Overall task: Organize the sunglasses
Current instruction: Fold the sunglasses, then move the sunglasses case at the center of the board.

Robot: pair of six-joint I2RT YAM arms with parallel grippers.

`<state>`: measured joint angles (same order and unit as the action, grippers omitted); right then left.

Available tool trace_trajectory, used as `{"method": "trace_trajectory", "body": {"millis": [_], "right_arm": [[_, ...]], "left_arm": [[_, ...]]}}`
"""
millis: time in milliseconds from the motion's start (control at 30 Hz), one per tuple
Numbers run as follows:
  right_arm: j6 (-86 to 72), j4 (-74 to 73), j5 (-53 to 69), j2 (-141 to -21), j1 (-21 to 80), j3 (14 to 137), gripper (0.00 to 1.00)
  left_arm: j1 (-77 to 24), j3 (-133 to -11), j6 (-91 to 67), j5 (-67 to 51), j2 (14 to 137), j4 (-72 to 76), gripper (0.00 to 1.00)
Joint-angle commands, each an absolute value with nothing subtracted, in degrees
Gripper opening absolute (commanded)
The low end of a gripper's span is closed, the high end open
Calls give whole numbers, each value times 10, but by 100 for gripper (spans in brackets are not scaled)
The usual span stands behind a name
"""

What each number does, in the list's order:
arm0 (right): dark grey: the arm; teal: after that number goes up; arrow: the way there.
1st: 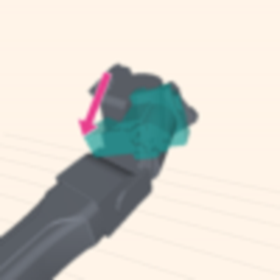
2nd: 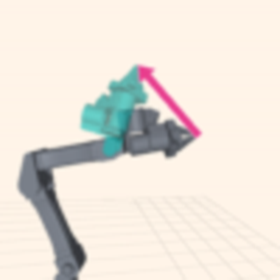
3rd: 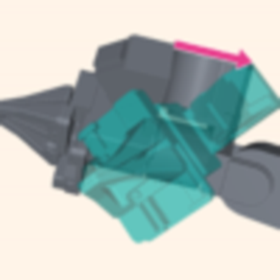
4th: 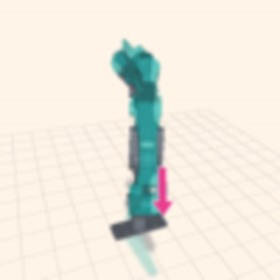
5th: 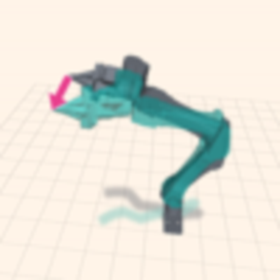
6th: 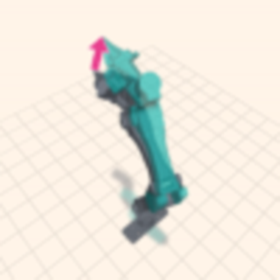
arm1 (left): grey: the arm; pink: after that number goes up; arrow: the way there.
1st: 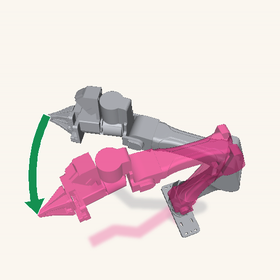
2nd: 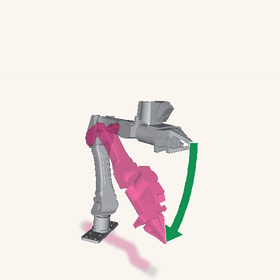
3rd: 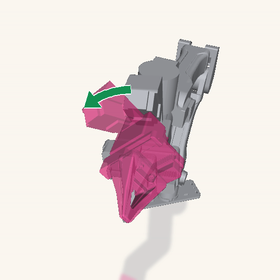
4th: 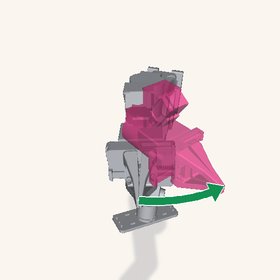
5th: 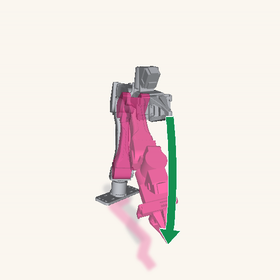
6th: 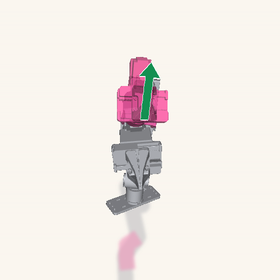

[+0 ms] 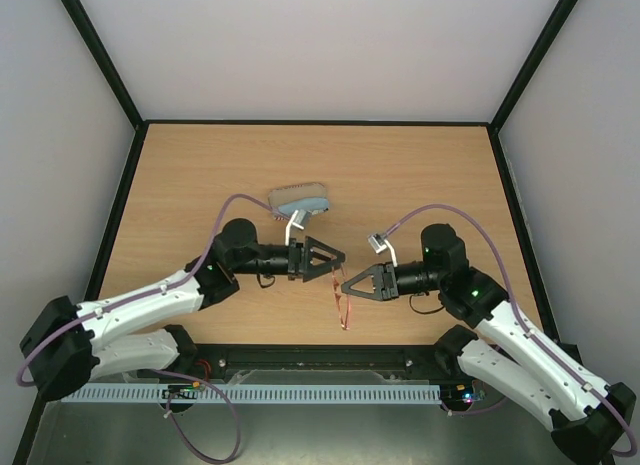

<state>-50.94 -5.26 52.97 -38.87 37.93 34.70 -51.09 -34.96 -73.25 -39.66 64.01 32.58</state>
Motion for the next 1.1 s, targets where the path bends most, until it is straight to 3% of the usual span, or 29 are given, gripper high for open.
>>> {"method": "trace_trajectory", "body": {"millis": [0, 267, 467, 700, 867, 1067], "right_arm": [[-510, -97, 496, -374, 379, 352, 1], [-412, -314, 319, -454, 379, 526, 1], [-358, -420, 101, -632, 360, 679, 1], [-331, -471, 37, -769, 295, 820, 1], [-341, -505, 49, -800, 268, 820, 1], [-348, -517, 47, -825, 261, 815, 2]], "left_arm": [[-484, -383, -704, -342, 583, 260, 87], [-406, -476, -642, -174, 459, -71, 90], [-308, -450, -654, -167, 501, -83, 90], [-183, -494, -676, -189, 684, 1, 90], [-160, -556, -725, -176, 819, 156, 90], [-154, -763, -722, -185, 1018, 110, 93]]}}
